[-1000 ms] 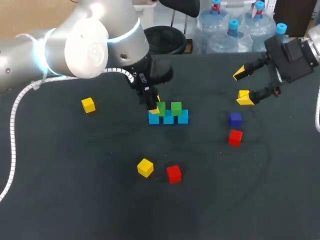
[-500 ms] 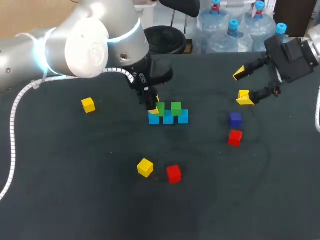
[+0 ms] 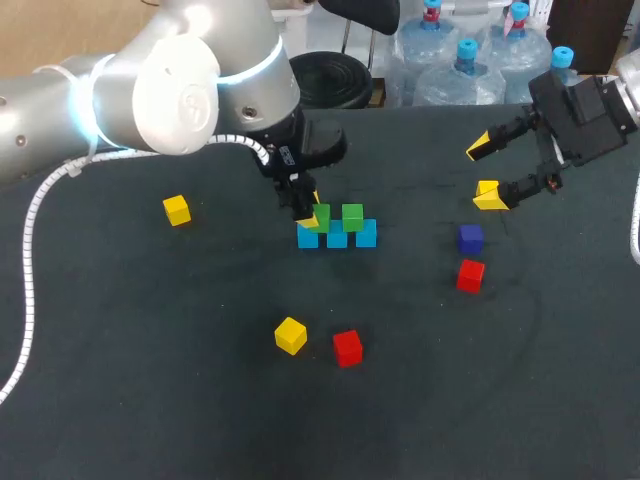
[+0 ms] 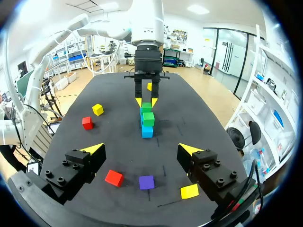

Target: Place the blue cubes, place green cubes on the blue cubes, place the yellow cubes on the green cubes, then place the red cubes on the yellow cubes, and place purple cube on the red cubes.

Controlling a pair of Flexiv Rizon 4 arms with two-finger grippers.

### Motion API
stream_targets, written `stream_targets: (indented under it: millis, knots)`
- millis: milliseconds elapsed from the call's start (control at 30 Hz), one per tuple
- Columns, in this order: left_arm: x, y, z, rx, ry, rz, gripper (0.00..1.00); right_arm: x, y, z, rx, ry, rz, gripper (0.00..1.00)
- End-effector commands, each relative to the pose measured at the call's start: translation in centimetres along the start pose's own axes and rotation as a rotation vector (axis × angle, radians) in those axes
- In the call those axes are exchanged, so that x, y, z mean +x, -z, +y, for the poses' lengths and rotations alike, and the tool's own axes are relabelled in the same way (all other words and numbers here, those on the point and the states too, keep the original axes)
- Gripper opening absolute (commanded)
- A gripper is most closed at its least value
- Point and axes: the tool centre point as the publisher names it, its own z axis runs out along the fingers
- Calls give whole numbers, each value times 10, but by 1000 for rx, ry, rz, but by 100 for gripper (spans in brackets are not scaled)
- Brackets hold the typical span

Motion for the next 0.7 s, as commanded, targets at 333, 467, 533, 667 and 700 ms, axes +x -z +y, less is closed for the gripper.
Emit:
stream_targets:
  millis: [333, 467, 533, 667, 700]
  knots:
    - [-3, -1, 2, 9, -6, 10, 13, 0, -1, 0, 0, 1, -2, 100]
    - [-3, -1, 2, 9, -5, 11, 16, 0, -1, 0, 0, 1, -2, 100]
    - [-3, -1, 2, 9, -3, 12, 21, 0, -1, 0, 0, 1, -2, 100]
    - [-3, -1, 2, 10, -1, 13, 37, 0, -1, 0, 0, 1, -2, 100]
    - [-3, -1, 2, 10, -1, 12, 40, 0, -1, 0, 0, 1, -2, 100]
